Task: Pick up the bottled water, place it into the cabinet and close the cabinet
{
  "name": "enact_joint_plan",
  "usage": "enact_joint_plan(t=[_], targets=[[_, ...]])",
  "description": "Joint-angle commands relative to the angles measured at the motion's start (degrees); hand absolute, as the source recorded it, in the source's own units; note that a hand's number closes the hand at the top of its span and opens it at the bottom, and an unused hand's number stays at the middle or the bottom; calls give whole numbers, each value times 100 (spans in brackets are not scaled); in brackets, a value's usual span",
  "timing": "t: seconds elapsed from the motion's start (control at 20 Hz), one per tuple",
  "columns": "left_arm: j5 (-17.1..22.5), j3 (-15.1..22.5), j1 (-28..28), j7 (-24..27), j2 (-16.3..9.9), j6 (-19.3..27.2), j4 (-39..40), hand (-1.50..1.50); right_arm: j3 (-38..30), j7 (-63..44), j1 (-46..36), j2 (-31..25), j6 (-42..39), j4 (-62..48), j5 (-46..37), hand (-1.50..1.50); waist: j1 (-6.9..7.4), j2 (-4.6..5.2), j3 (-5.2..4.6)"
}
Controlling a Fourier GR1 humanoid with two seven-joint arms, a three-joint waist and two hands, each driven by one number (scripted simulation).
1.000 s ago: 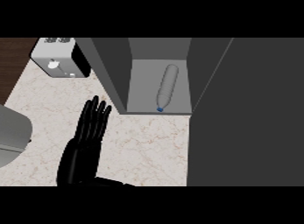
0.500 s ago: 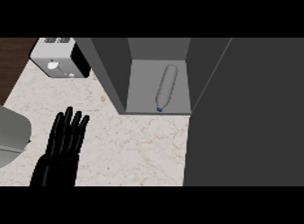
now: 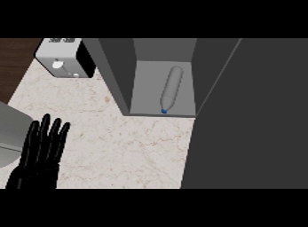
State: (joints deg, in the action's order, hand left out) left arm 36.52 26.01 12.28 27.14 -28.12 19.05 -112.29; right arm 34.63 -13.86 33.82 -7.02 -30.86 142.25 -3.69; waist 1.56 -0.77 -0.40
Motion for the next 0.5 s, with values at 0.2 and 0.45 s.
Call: enact_joint_plan(t=[0.2,0.45], targets=[[270,-347,370,132,-317,-448,-149,-150,1355,-797,-1349,672,521,80,-1055,150,47,-9,-27],[401,-441,610,212,-437,-707,-138,-150,1352,-1082,-2132,671,944,-245,-1008,150,104,0,-36]])
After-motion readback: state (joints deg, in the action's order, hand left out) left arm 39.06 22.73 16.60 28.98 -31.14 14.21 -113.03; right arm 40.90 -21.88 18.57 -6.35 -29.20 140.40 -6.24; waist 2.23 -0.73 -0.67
